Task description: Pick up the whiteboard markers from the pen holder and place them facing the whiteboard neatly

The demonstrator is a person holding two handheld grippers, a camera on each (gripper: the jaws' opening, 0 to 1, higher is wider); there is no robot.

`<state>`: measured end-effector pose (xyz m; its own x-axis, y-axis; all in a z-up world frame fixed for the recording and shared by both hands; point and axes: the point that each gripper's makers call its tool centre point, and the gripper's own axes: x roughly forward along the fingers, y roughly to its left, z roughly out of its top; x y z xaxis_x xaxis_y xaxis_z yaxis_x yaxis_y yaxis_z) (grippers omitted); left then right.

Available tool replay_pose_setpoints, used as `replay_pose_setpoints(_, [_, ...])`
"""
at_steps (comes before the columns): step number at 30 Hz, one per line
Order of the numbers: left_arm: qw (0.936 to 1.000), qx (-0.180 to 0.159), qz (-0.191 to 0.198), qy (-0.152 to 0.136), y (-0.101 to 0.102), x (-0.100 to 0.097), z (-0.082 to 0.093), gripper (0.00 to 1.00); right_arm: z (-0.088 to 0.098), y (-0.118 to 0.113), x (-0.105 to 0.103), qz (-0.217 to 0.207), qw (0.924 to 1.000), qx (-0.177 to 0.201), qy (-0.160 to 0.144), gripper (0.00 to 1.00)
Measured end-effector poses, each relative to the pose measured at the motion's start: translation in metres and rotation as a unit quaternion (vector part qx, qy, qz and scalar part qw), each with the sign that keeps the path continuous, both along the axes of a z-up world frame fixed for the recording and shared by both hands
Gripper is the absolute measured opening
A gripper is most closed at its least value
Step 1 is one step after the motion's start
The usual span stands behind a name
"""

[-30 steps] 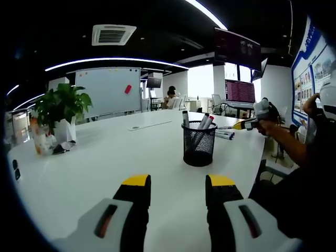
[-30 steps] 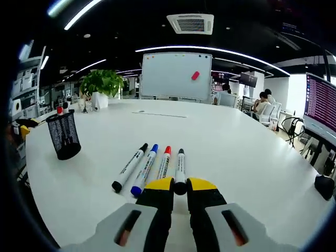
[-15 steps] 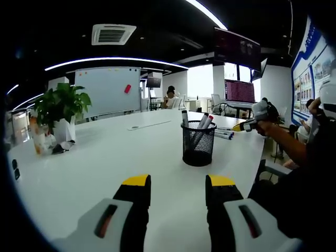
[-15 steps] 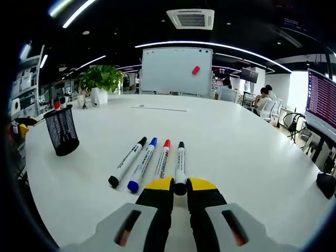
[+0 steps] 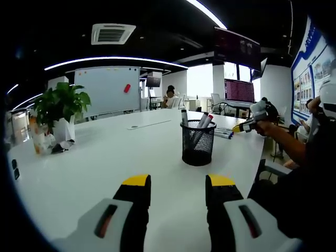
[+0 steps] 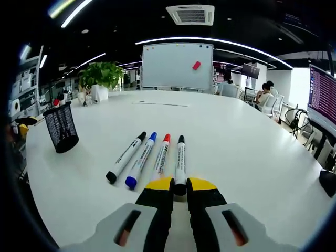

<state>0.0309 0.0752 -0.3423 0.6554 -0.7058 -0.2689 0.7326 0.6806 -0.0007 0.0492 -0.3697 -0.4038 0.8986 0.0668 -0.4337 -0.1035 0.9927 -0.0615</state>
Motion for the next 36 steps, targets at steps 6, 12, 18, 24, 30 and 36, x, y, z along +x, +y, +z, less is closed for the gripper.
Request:
replay_pose_setpoints(6, [1.0000, -0.001, 0.001, -0.002, 0.001, 0.000, 0.001, 0.43, 0.002, 0.006, -0.003, 0.003, 1.0000, 0.008, -0.003, 0.16])
replay_pose_setpoints(12, [1.0000, 0.000, -0.001, 0.000, 0.000, 0.000, 0.000, 0.43, 0.007, 0.005, -0.006, -0.011, 0.9998, 0.014, -0.013, 0.19])
replay_pose_setpoints(18, [1.0000, -0.001, 0.000, -0.001, 0.001, 0.000, 0.001, 0.43, 0.018, 0.005, -0.007, -0.007, 0.9992, 0.022, -0.032, 0.23])
replay_pose_setpoints(24, [1.0000, -0.002, 0.002, -0.001, 0.002, 0.000, 0.001, 0.43, 0.050, 0.014, -0.010, 0.011, 0.9951, 0.025, -0.095, 0.38])
replay_pose_setpoints(30, [1.0000, -0.007, 0.007, 0.001, 0.002, 0.001, 0.002, 0.43, 0.078, 0.024, -0.014, 0.038, 0.9897, 0.043, -0.131, 0.49])
replay_pose_setpoints(36, [0.9995, -0.023, 0.020, 0.000, 0.007, 0.005, 0.007, 0.44, 0.088, 0.037, -0.018, 0.058, 0.9866, 0.037, -0.148, 0.56])
